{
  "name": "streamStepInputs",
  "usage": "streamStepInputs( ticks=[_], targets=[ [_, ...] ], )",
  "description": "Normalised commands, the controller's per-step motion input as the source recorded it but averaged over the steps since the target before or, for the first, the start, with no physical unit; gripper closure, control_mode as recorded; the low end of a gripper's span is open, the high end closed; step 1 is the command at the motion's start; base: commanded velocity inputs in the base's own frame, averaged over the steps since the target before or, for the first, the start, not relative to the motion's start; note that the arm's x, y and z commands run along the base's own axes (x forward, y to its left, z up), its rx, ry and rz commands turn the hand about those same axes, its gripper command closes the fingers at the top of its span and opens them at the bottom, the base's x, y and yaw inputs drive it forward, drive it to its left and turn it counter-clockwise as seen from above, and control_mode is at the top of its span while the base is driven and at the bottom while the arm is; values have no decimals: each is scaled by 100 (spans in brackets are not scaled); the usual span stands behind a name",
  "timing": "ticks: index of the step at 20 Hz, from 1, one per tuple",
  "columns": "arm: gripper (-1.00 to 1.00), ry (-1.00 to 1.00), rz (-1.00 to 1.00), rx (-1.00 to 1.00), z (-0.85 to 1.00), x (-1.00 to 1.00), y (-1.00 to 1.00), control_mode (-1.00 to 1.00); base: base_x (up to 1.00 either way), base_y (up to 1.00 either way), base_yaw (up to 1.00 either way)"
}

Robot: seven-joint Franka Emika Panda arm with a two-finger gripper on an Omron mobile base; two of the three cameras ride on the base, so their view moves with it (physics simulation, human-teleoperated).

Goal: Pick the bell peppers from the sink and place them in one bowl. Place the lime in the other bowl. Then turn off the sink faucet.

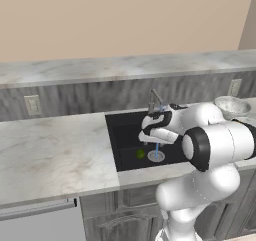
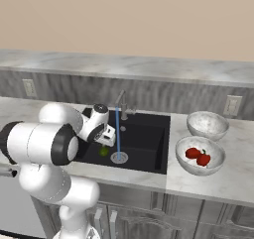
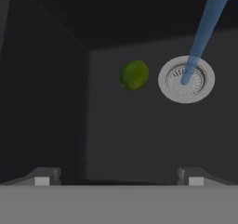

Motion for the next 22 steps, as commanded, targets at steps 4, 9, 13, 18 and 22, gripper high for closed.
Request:
streamStepInputs(
  ticks=[4,9,13,18,22],
  targets=[
    [-100,0,-1,0,-29,28,0,-100,0,0,0],
    [-100,0,-2,0,-38,27,0,-100,0,0,0],
    [-100,0,-3,0,-38,29,1,-100,0,0,0],
    [-100,0,-3,0,-34,33,7,-100,0,0,0],
    [-100,0,-3,0,-32,31,12,-100,0,0,0]
  ],
)
